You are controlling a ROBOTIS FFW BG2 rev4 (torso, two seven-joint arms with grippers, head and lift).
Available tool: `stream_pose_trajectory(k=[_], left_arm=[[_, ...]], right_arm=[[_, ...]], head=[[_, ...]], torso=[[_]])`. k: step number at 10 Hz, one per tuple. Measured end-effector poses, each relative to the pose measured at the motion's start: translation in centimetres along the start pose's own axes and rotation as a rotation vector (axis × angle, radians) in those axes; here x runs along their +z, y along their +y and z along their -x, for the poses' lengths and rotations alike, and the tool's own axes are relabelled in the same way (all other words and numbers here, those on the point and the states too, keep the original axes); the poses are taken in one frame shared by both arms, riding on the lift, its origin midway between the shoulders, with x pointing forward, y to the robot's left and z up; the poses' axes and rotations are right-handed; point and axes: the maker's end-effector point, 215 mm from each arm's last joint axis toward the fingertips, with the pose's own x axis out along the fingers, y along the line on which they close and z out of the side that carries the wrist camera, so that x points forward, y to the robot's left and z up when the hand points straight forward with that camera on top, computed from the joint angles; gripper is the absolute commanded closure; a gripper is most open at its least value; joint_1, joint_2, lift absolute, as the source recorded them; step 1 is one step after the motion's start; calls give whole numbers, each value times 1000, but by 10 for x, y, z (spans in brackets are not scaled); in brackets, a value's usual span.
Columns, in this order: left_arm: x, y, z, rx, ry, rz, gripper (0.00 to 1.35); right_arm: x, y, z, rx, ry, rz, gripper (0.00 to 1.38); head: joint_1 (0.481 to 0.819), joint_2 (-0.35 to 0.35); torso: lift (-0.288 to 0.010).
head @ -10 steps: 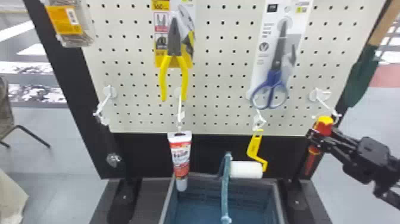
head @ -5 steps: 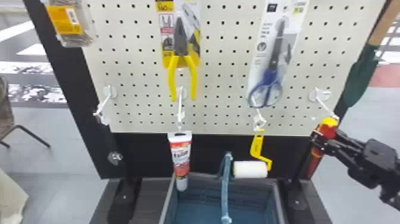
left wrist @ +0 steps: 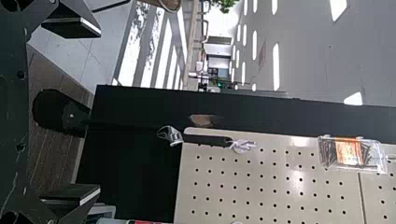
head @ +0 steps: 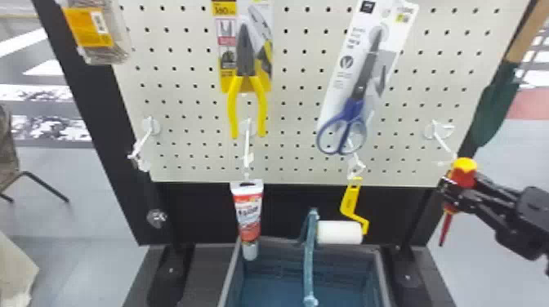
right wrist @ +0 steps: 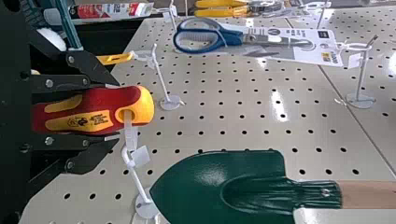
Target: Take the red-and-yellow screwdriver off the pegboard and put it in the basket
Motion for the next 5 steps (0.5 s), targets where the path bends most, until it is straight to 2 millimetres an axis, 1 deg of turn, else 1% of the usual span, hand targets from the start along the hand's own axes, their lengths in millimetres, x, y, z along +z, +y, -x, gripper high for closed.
stream_pose_trajectory(k=[1, 3, 5], left_arm=[[0, 0, 0, 0, 0, 0, 130], [0, 0, 0, 0, 1, -1, 130], [0, -1, 0, -1, 1, 0, 130]], right_arm=[[4, 0, 4, -10, 1, 12, 1078], [11, 6, 7, -7, 1, 24, 1078], [16, 21, 10, -27, -18, -1, 1081]], head=[[549, 0], [549, 0], [549, 0]], torso=[[-100], [-100], [-100]])
